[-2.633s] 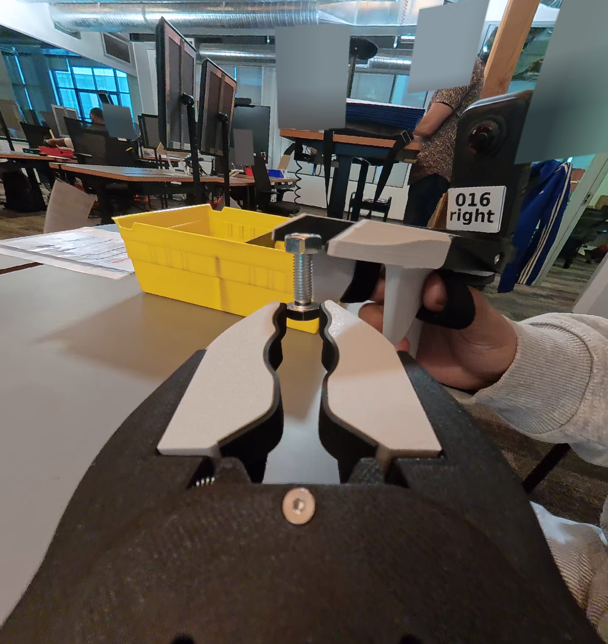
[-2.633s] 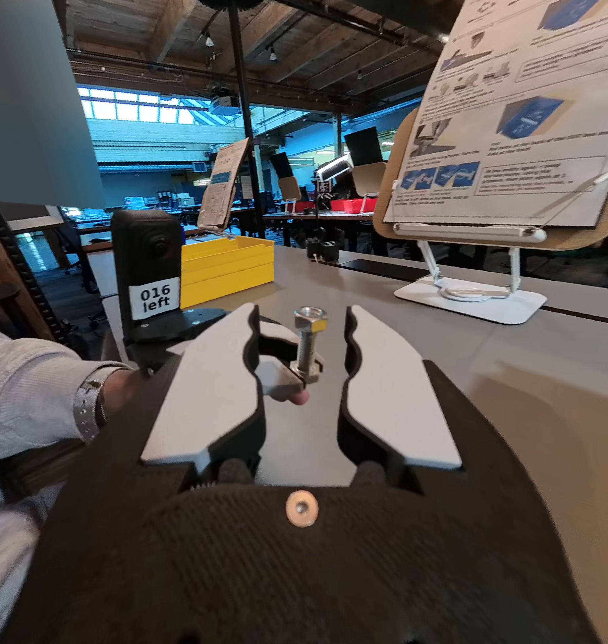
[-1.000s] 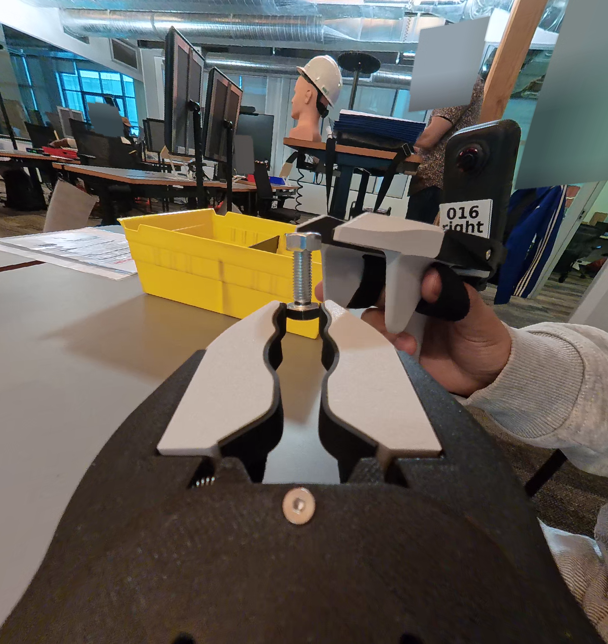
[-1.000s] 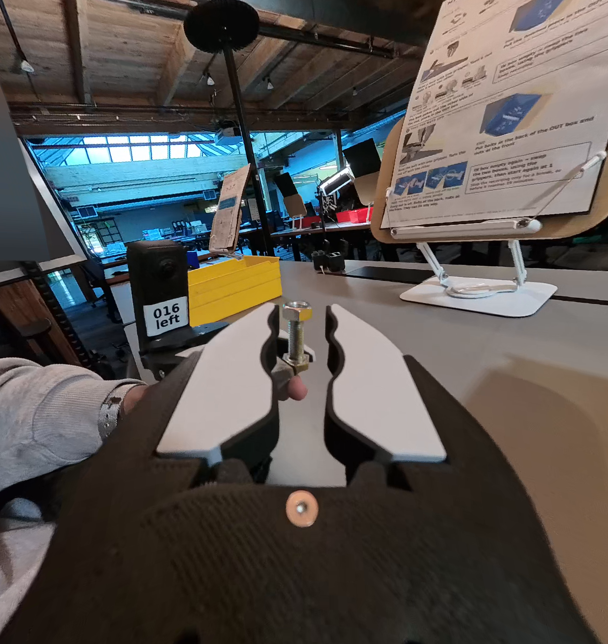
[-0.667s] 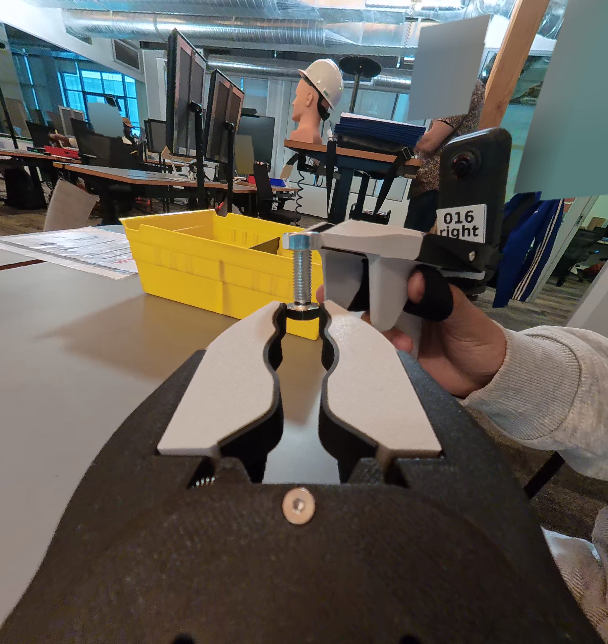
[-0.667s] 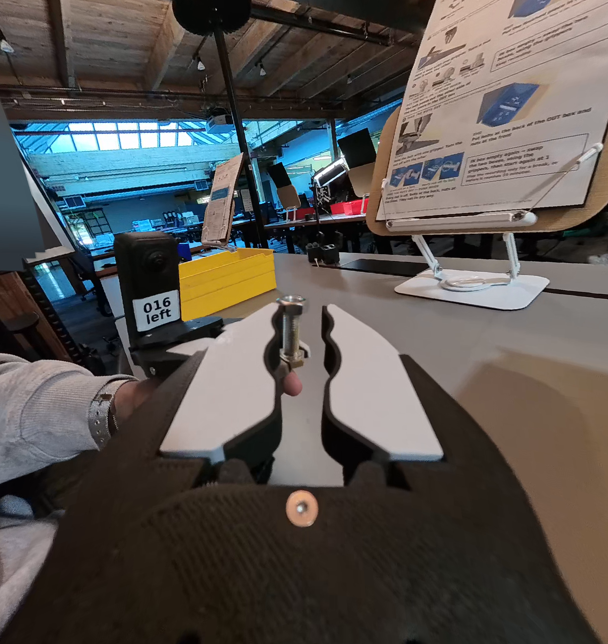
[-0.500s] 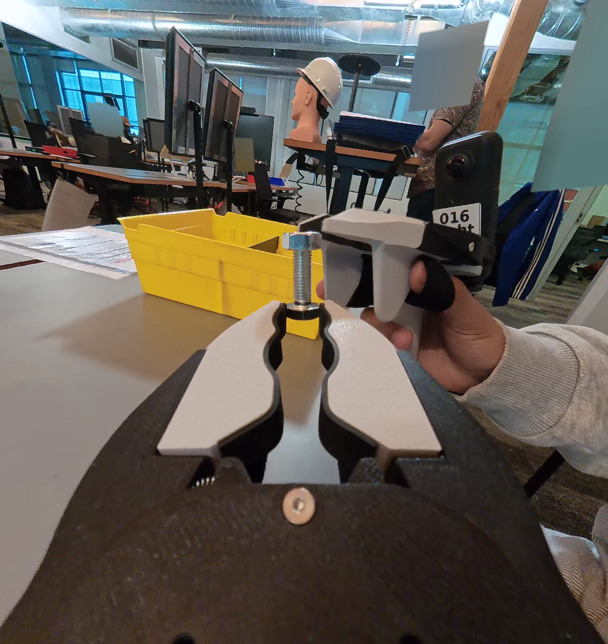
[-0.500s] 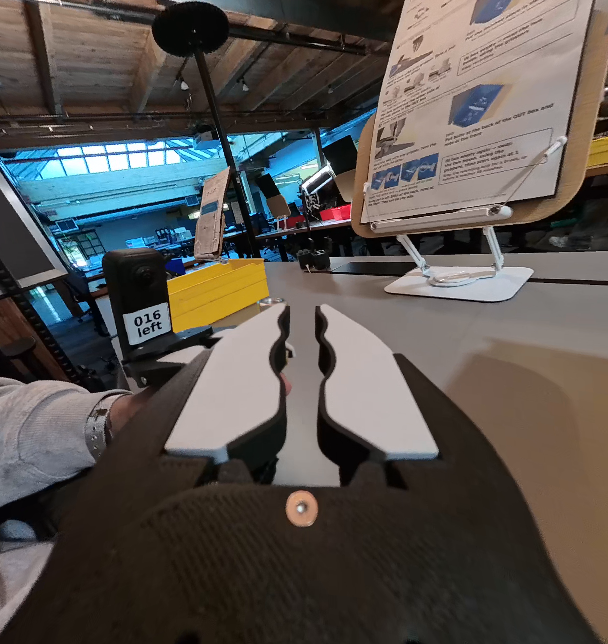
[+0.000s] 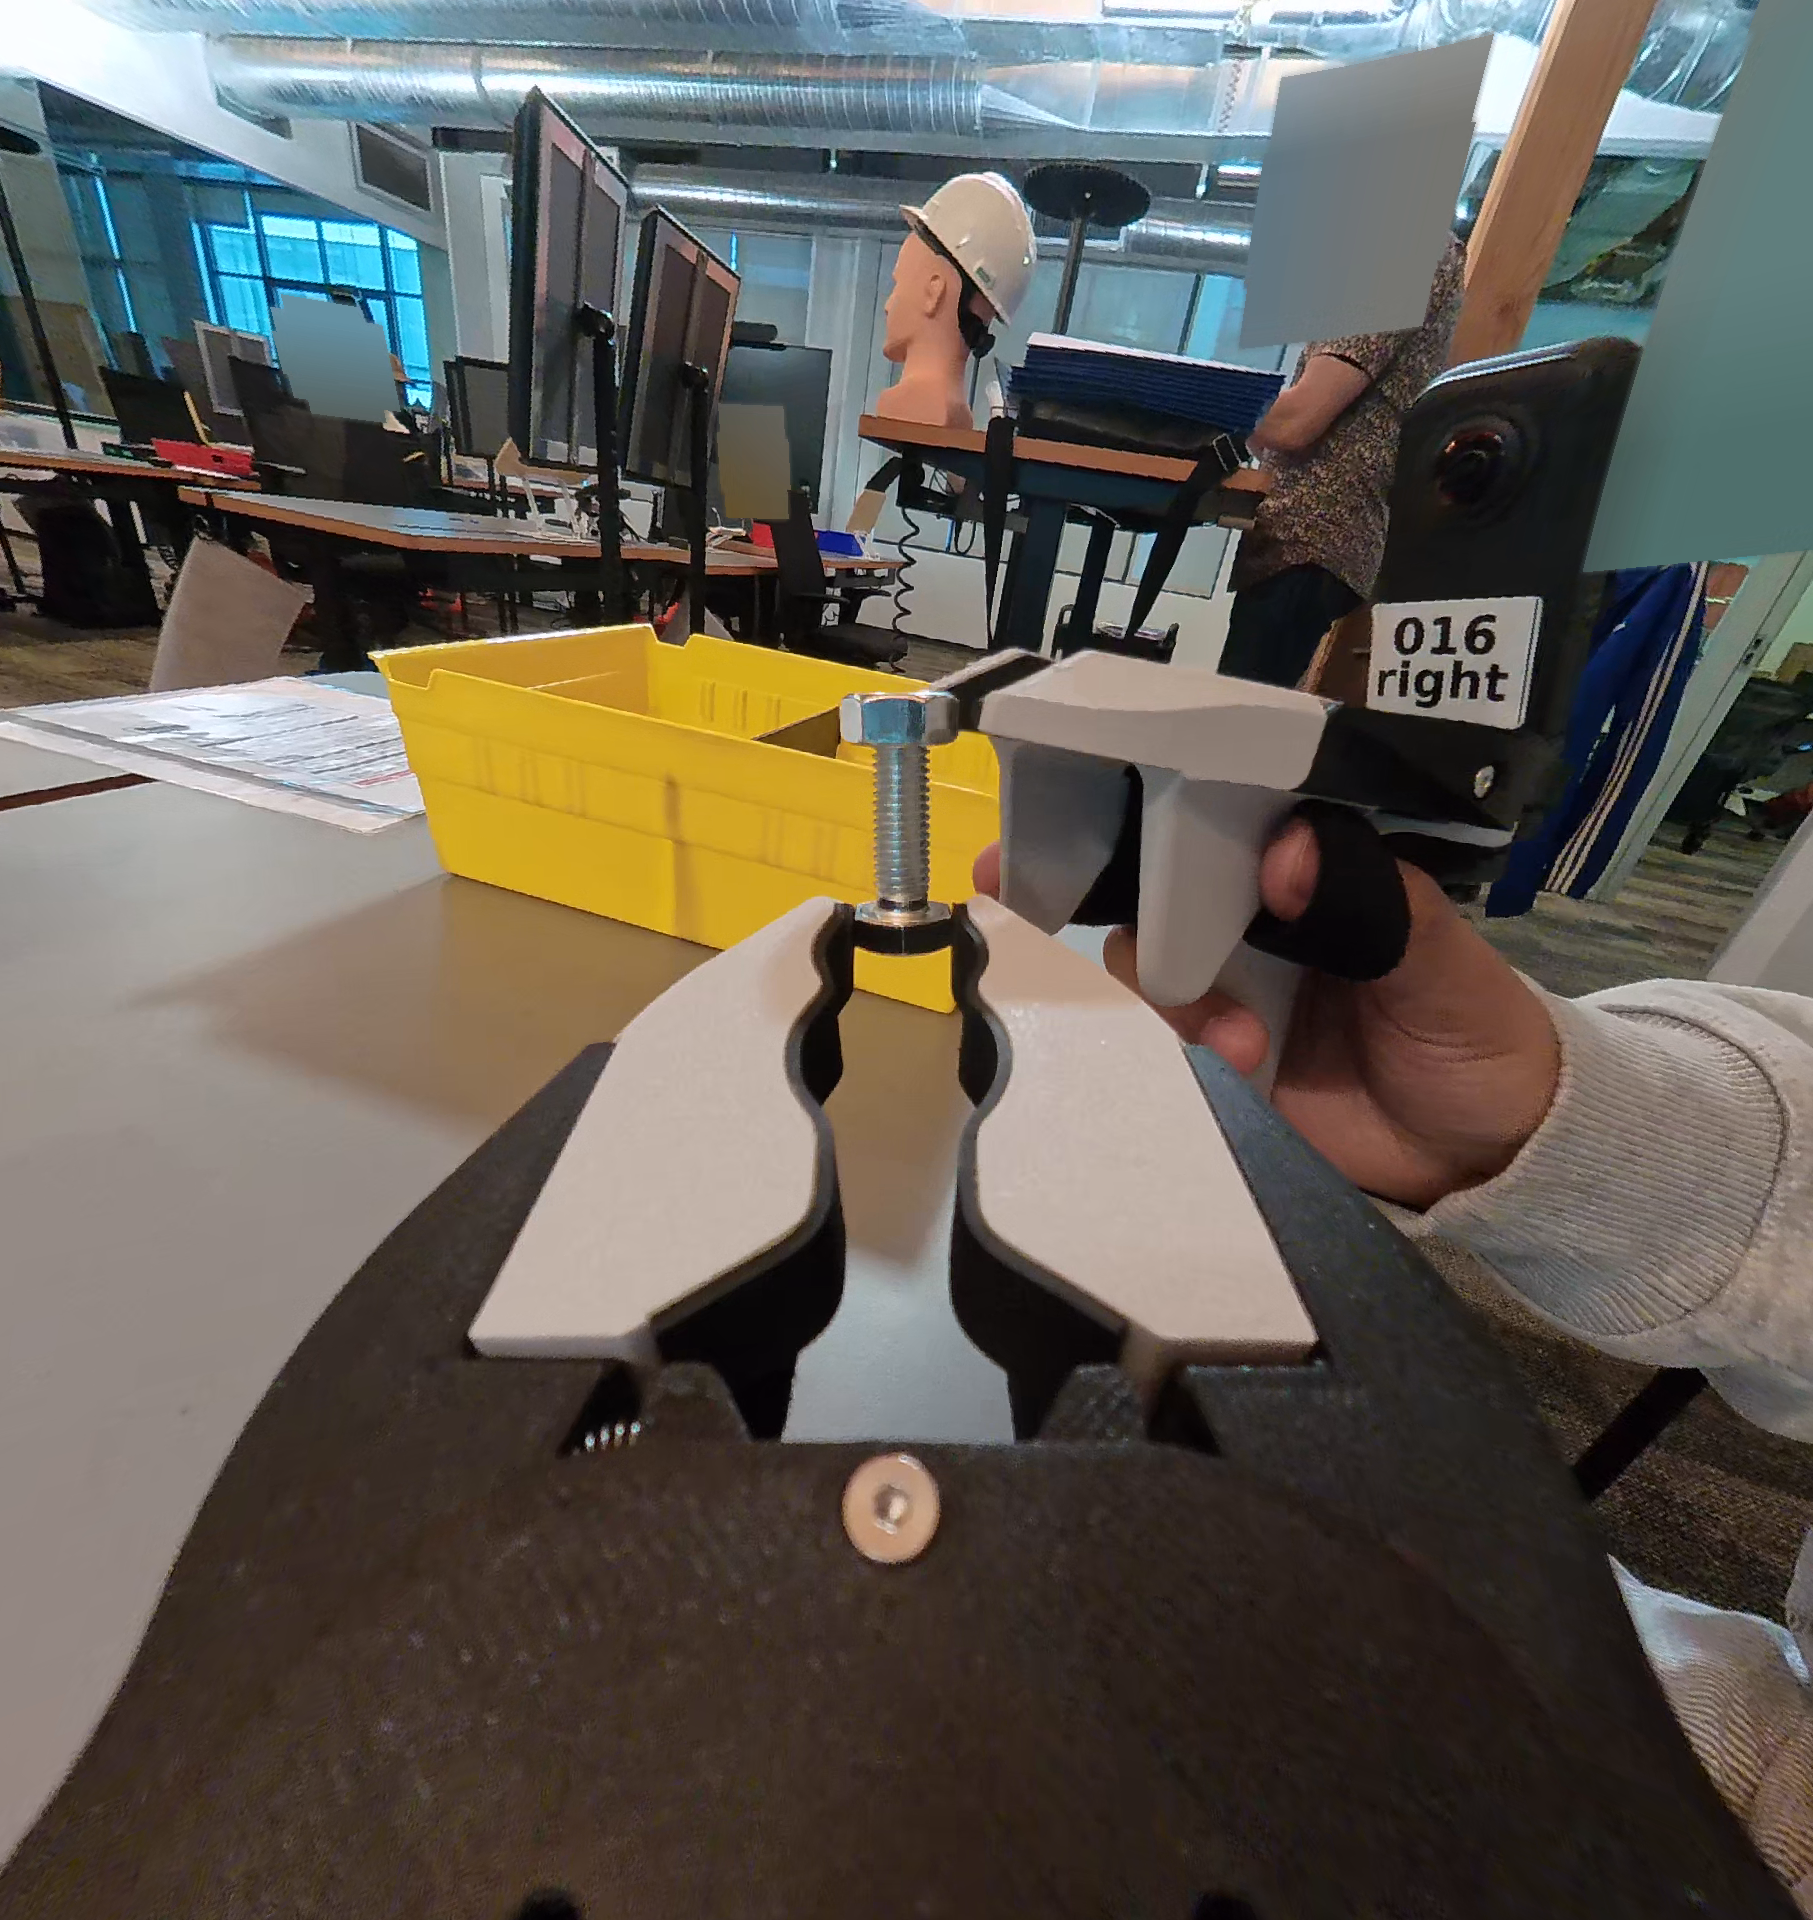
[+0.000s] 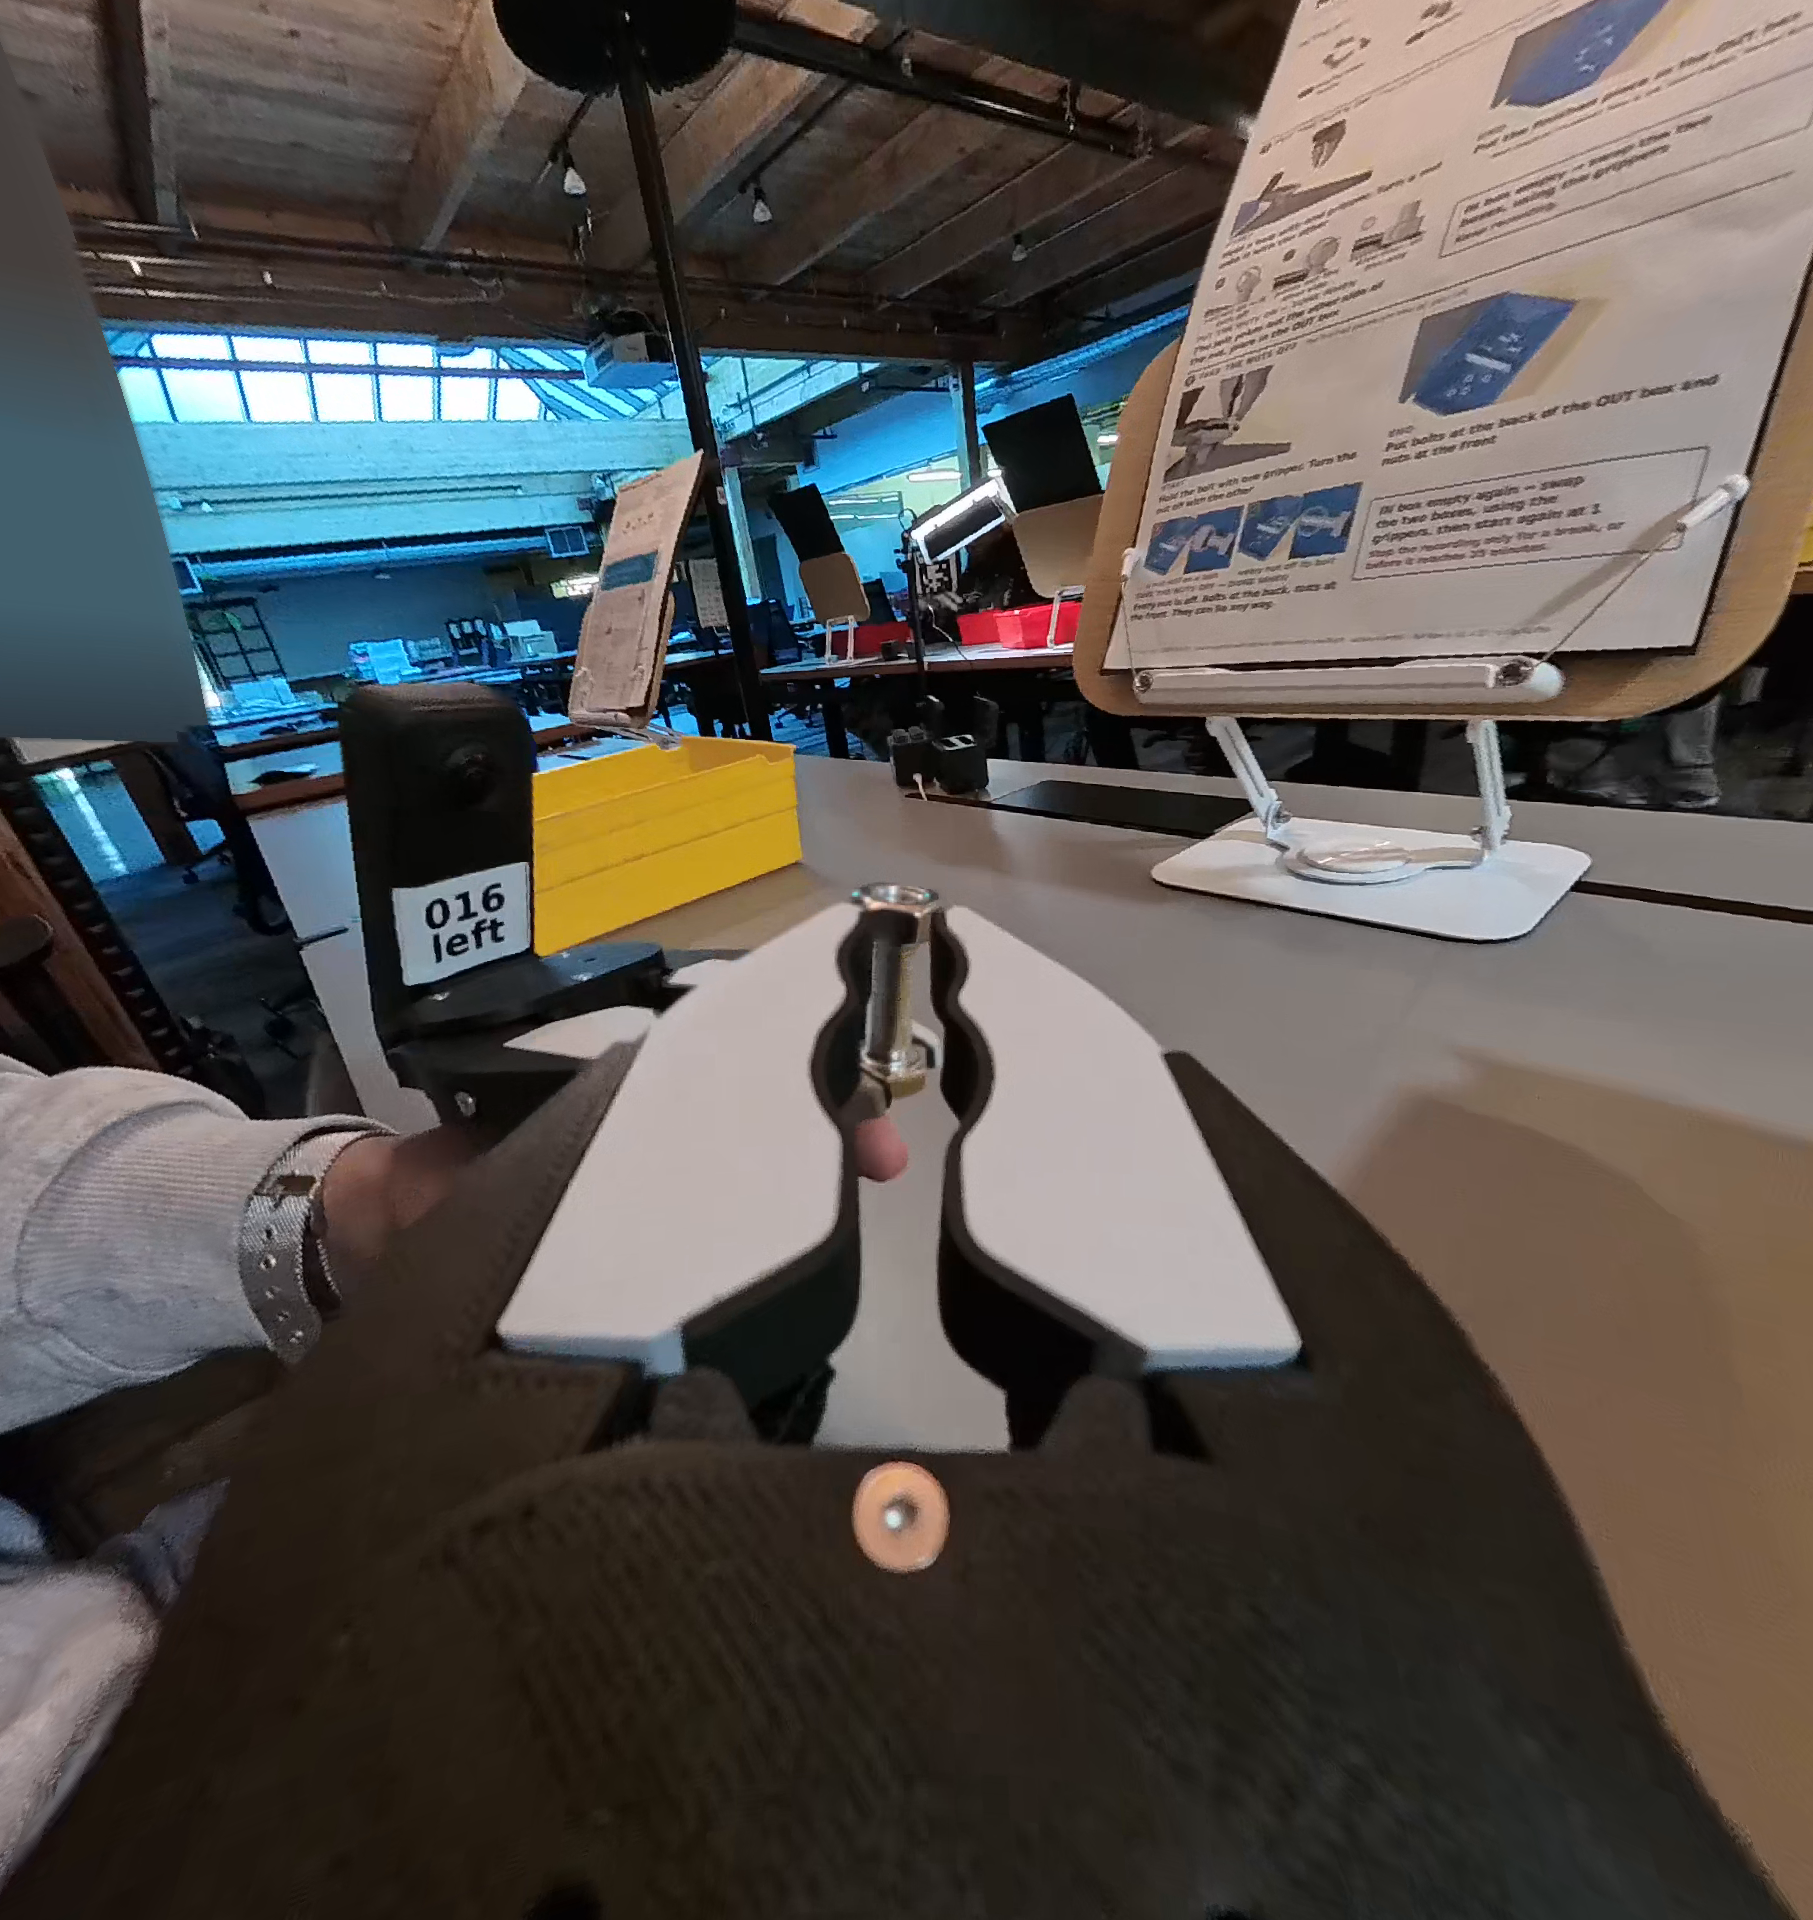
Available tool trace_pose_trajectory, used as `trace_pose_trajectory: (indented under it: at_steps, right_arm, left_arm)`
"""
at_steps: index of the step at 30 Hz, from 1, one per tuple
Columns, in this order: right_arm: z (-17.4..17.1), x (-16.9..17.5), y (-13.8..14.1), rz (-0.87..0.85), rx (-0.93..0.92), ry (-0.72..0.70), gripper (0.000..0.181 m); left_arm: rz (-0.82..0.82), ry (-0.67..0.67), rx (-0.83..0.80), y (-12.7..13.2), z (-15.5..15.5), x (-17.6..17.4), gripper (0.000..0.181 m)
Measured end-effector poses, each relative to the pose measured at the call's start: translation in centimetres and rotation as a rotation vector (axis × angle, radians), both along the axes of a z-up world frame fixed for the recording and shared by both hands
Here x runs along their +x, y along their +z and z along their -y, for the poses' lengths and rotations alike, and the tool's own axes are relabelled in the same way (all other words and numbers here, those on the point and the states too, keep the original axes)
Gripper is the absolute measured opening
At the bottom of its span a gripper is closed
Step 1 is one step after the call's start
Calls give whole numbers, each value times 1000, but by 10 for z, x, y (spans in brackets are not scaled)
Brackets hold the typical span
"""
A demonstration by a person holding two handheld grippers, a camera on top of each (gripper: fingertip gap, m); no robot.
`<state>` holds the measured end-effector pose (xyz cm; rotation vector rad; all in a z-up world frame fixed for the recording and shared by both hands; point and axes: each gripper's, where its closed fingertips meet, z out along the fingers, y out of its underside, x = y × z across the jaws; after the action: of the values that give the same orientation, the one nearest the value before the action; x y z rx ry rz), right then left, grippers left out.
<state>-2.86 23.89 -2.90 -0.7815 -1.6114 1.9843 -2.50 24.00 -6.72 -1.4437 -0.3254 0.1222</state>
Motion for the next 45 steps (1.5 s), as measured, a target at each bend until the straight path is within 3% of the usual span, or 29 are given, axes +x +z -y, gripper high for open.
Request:
trace_pose_trajectory:
  at_steps: [17,24,33,39,45]
  right_arm:
    - [15,1,-4,13,-9,58,33]
    - [11,-1,-5,27,-10,43,19]
    - [8,2,-1,41,-62,100,19]
    - [10,10,5,53,-128,196,18]
    - [2,10,11,43,-168,189,17]
  left_arm:
    - [-46,-32,-55,-7,-8,11,18]
    - [-46,-40,-51,-6,-9,13,18]
    - [12,-112,9,0,-9,19,18]
    - [172,-273,85,1,-11,31,18]
    - [171,-259,109,5,-10,29,18]
